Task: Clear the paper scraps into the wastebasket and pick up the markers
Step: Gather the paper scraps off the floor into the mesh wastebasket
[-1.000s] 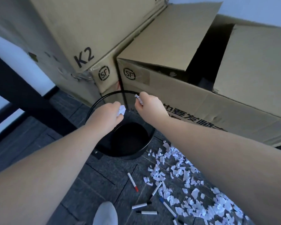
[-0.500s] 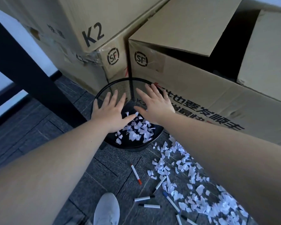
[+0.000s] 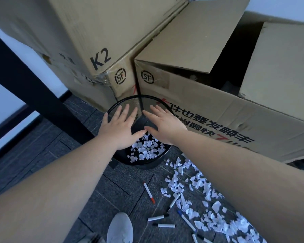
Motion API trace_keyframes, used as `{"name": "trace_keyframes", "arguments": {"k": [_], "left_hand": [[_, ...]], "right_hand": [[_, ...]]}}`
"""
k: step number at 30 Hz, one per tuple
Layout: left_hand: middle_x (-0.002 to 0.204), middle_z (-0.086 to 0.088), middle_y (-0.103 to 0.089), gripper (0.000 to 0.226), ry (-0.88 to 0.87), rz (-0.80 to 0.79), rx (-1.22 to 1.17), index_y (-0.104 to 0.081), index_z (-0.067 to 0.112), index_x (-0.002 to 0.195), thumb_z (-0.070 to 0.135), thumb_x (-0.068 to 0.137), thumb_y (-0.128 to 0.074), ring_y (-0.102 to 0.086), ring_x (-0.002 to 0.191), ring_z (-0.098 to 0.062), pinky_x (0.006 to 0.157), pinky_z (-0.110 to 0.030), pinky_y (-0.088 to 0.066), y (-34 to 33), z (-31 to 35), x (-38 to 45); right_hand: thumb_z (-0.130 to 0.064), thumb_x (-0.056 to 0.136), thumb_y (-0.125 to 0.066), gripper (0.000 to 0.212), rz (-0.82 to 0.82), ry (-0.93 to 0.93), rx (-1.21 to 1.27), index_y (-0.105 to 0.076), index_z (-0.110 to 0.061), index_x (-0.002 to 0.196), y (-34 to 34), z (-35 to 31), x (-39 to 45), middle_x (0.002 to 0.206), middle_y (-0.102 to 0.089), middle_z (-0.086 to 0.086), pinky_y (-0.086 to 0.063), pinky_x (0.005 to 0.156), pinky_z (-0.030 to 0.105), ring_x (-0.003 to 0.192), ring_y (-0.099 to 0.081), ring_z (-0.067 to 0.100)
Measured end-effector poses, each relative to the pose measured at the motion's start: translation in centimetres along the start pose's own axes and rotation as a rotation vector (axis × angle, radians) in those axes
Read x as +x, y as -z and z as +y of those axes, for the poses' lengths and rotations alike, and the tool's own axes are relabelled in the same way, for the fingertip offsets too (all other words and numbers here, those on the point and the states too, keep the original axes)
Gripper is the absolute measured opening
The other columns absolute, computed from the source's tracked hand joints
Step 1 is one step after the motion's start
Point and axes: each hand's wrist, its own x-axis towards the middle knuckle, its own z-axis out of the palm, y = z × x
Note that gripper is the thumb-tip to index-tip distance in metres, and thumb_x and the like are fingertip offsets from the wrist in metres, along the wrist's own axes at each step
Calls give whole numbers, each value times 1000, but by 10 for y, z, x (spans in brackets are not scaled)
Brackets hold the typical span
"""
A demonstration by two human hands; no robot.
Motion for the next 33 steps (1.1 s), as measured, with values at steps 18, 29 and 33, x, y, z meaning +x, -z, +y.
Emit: {"name": "trace_keyframes", "arguments": {"k": [18,29,33], "left_hand": [[156,4,21,84,-293,16,107,18,34,145,78,80,-13,17,144,-17,117,-49,0,33,147,-24],[154,5,24,81,-392,-169,77,18,36,144,76,82,-16,21,142,-16,118,-47,2,-66,204,7],[154,5,25,83,-379,-232,80,18,35,144,77,81,-16,22,142,-16,116,-48,5,-100,211,19]], "right_hand": [[-55,95,-25,60,-37,-245,-78,-1,-36,148,26,112,-160,158,2,-2,1,118,40,144,5,14],[-55,96,-25,61,-186,-287,-37,0,-36,147,-69,166,-192,158,1,0,4,117,42,145,6,18],[-57,94,-29,63,-220,-331,-14,2,-39,146,-99,185,-198,158,6,-2,4,117,44,145,7,20]]}}
